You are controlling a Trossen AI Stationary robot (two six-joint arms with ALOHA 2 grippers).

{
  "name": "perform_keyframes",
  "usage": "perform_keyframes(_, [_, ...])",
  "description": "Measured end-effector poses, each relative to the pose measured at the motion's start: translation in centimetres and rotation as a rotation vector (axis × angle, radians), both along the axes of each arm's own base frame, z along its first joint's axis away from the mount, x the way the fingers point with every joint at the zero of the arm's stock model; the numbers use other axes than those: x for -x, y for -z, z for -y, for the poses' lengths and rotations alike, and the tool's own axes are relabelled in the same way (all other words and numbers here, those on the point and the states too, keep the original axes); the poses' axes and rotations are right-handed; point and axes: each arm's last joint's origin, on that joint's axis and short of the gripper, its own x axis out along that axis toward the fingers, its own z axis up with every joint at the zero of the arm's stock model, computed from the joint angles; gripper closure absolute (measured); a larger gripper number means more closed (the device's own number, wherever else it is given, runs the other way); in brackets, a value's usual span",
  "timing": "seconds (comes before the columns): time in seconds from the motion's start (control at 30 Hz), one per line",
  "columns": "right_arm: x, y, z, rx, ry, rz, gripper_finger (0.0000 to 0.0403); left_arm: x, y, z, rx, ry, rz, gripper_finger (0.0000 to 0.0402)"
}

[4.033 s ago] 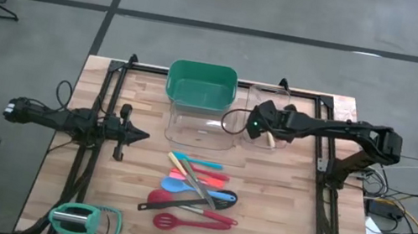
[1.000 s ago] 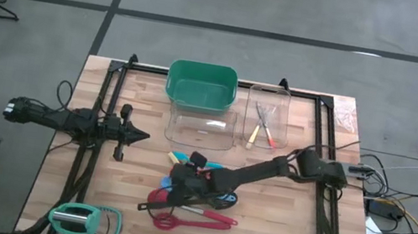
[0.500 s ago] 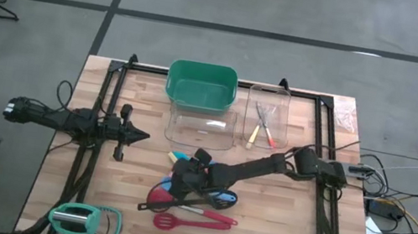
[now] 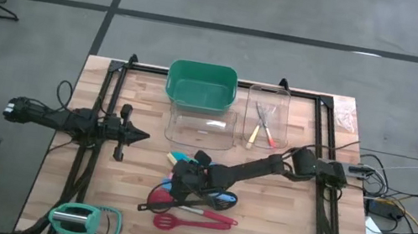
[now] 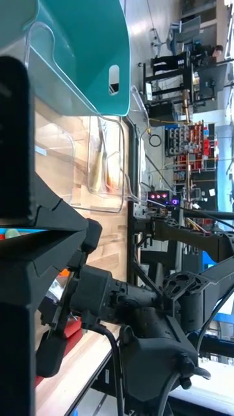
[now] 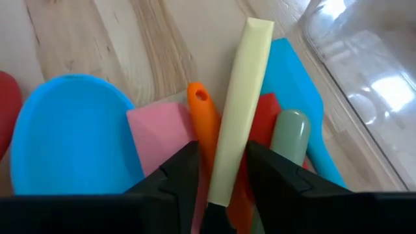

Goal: Pick & Place Kitchen Items
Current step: Put the yellow knife into the right transparent bin

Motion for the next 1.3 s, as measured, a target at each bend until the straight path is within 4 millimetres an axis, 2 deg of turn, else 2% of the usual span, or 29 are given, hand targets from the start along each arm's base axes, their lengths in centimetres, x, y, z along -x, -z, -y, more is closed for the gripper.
perform_keyframes(0.33, [0.1,0.0,0.0,0.000,-0.003,-0.008,0.0362,0.0,0.0,0.0,0.000,0.000,0.000,0.0392])
perform_keyframes(0.67, [0.0,-0.5,-0.3,0.002,-0.015,-0.006,0.0360,0.0,0.0,0.0,0.000,0.000,0.000,0.0392])
perform_keyframes(1.03, [-0.2,-3.4,-1.6,0.032,-0.048,-0.050,0.0357,0.0,0.0,0.0,0.000,0.000,0.000,0.0392])
perform_keyframes(1.3, [0.5,-7.2,-2.7,0.191,-0.052,-0.122,0.0359,0.0,0.0,0.0,0.000,0.000,0.000,0.0392])
